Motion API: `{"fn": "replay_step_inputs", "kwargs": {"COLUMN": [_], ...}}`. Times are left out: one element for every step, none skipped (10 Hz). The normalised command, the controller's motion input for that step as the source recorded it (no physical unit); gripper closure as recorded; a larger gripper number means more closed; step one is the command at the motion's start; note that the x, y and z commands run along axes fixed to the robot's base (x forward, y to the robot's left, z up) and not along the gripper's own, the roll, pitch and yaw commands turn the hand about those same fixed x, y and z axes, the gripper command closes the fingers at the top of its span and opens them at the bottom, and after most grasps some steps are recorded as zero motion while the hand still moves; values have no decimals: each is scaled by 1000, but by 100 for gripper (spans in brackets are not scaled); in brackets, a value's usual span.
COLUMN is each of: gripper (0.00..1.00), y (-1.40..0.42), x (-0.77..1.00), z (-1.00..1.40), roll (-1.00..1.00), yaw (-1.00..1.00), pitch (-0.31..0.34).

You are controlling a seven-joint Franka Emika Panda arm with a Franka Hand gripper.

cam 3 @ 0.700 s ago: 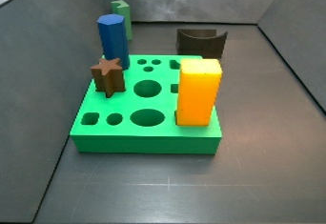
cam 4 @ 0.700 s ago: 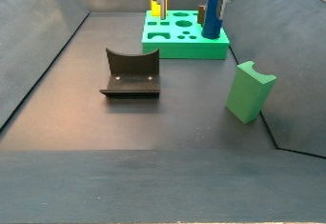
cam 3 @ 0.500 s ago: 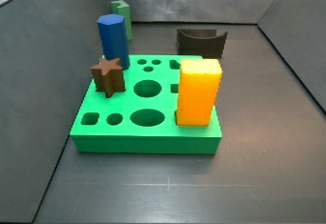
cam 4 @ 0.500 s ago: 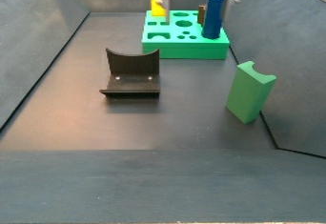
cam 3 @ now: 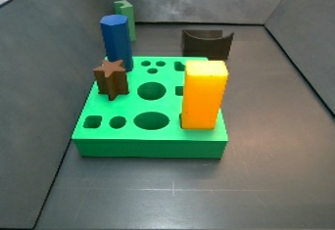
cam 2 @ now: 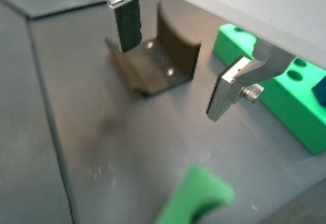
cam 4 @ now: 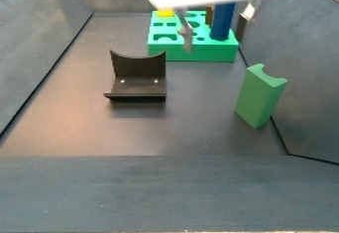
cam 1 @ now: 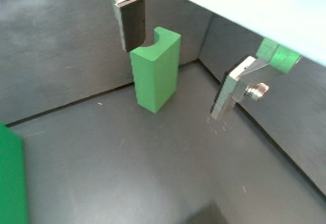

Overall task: Pick up the arch object. Move up. Move to above the board. Insert the arch object.
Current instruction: Pick up the arch object.

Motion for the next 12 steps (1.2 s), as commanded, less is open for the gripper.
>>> {"fn": "replay_step_inputs", "kwargs": {"gripper": [0, 0, 0, 0, 0, 0, 0, 0, 0, 0, 0, 0], "y": [291, 294, 286, 269, 354, 266, 57, 0, 0, 0, 0, 0], "x": [-697, -731, -754, -743, -557, -331, 0, 23, 54, 63, 54, 103], "z": [-240, -251, -234, -163, -317, -357, -437, -534, -506, -477, -491, -397], "roll": [120, 126, 117, 84, 120, 143, 77, 23, 16, 29, 76, 13], "yaw": [417, 391, 377, 394, 371, 163, 0, -6, -23, -31, -17, -17], "pitch": [-96, -99, -96, -83, 0, 0, 56, 14, 0, 0, 0, 0]}}
